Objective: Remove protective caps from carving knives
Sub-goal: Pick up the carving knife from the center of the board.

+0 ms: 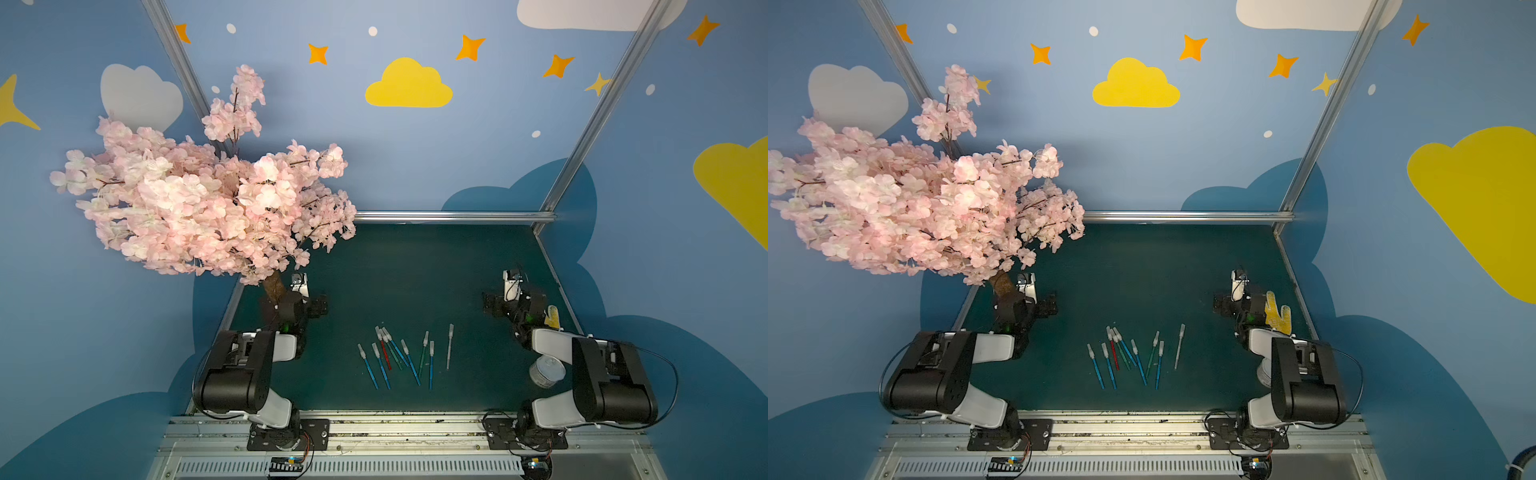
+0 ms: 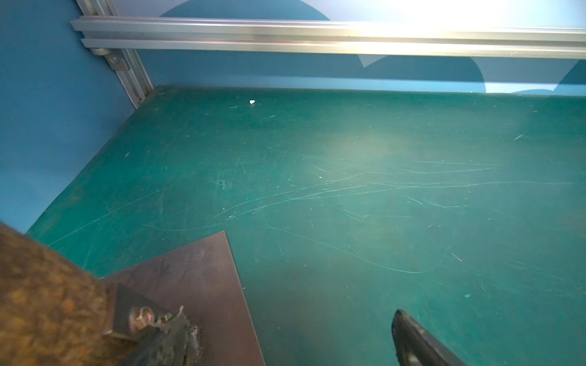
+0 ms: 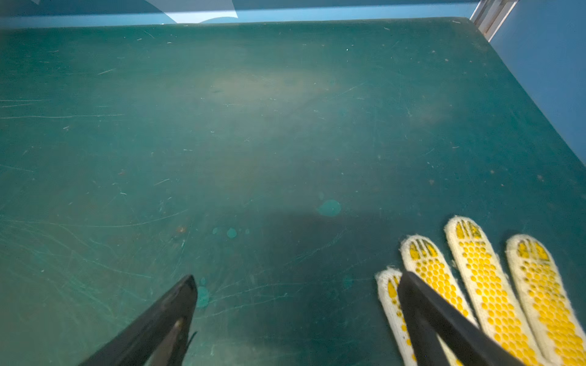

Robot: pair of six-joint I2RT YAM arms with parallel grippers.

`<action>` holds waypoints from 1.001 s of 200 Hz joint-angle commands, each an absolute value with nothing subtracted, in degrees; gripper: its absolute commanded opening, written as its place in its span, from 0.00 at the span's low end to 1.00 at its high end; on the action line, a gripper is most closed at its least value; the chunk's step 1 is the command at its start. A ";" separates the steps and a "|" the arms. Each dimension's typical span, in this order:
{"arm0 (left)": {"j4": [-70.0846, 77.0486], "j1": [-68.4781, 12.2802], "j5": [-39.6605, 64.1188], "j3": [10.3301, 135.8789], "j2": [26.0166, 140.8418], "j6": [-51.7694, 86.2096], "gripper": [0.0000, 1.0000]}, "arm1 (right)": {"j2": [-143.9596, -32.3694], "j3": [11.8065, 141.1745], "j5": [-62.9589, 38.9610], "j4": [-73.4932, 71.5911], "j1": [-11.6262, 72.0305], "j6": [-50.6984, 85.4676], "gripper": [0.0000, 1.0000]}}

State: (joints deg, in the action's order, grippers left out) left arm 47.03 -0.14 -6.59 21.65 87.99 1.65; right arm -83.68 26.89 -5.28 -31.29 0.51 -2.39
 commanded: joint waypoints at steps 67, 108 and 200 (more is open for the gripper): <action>51.21 -0.09 -5.10 19.52 86.12 0.79 1.00 | -82.64 25.60 -6.58 -34.64 -0.44 -1.78 0.99; 45.32 -2.13 -6.89 20.74 81.66 -1.14 1.00 | -79.62 28.32 -7.03 -27.81 -0.37 -1.93 0.99; 24.70 -9.13 -14.45 27.37 69.86 1.74 1.00 | -70.79 31.71 -0.94 -15.03 3.39 -1.66 0.99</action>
State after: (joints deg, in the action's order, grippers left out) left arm 33.32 -7.60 -13.06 24.14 72.88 -0.64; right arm -73.93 28.49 -3.86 -21.43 1.52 -1.85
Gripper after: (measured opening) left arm 0.998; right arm 0.986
